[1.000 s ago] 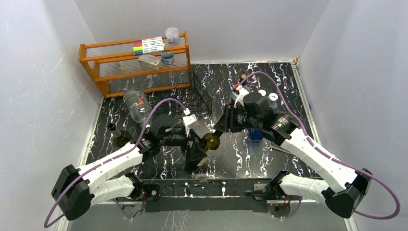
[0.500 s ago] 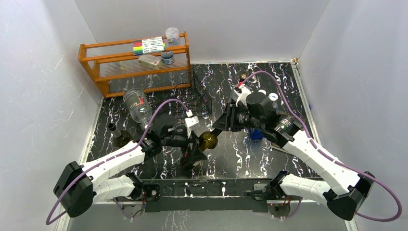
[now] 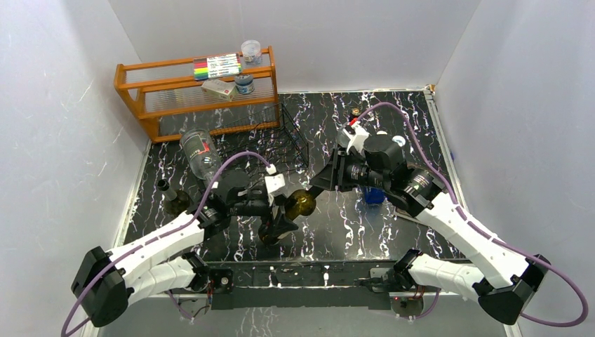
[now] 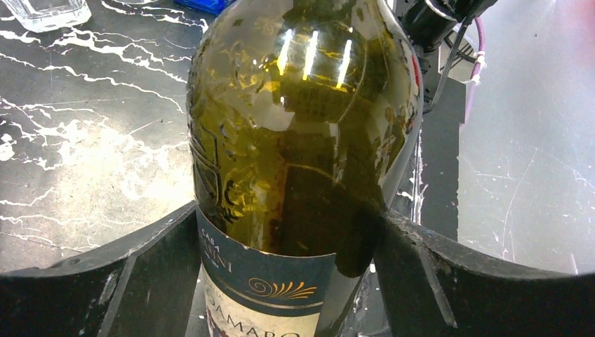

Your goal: Put the wine bottle on the wine rack

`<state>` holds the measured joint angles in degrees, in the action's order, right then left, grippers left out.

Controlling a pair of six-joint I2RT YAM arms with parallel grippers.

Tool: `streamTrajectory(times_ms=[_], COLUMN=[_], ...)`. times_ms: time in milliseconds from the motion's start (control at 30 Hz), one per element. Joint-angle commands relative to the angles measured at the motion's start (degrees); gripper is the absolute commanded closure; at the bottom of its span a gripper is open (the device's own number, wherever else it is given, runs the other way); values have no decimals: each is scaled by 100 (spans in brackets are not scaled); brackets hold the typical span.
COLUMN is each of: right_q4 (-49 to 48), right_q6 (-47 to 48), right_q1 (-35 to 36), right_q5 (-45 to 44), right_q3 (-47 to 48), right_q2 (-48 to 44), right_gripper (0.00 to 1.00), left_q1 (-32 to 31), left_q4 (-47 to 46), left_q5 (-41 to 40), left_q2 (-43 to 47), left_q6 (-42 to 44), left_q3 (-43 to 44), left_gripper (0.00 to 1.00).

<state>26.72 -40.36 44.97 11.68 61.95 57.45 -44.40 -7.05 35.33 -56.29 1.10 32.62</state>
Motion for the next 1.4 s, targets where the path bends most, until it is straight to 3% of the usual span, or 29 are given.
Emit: streamTrajectory(times_ms=[0, 67, 233, 367, 467, 500, 567, 633, 700, 767, 1000, 1133, 1367], right_q4=[-921, -924, -1046, -1068, -1069, -1034, -799, -394, 146, 839, 2164, 2547, 3089], right_q6=[-559, -579, -631, -646, -615, -571, -450, -220, 124, 642, 1557, 1672, 1820], right_q1=[12, 12, 12, 12, 12, 12, 10, 7, 12, 12, 12, 12, 10], right_q5=[590, 566, 576, 611, 674, 699, 636, 486, 256, -51, -733, -925, -317], right_q3=[213, 204, 145, 133, 146, 154, 192, 238, 393, 814, 2284, 2822, 3364], right_q2=[-316, -318, -313, -300, -307, -317, -342, -365, -330, -133, 548, 852, 1437], right_gripper=[100, 100, 100, 100, 100, 100, 76, 44, 25, 15, 13, 13, 14], left_q1=[4, 2, 2, 3, 7, 2, 2, 2, 4, 1, -23, -33, -62], left_q4=[-18, -62, -179, -154, -142, -113, -63, 49, 120, 66, 136, 196, 402], left_q5=[183, 417, 558, 481, 329, 170, -168, -315, -233, -231, -657, -802, -1147], left_q2=[-160, -318, -512, -476, -475, -460, -390, -267, -174, -225, -606, -798, -980], left_q6=[539, 494, 457, 559, 681, 826, 1248, 1875, 2607, 3121, 4952, 5349, 6275], left_q3=[347, 413, 409, 369, 360, 373, 387, 481, 651, 948, 1876, 2284, 2509], left_gripper=[12, 2, 4, 18, 38, 51, 62, 69, 73, 75, 79, 78, 78])
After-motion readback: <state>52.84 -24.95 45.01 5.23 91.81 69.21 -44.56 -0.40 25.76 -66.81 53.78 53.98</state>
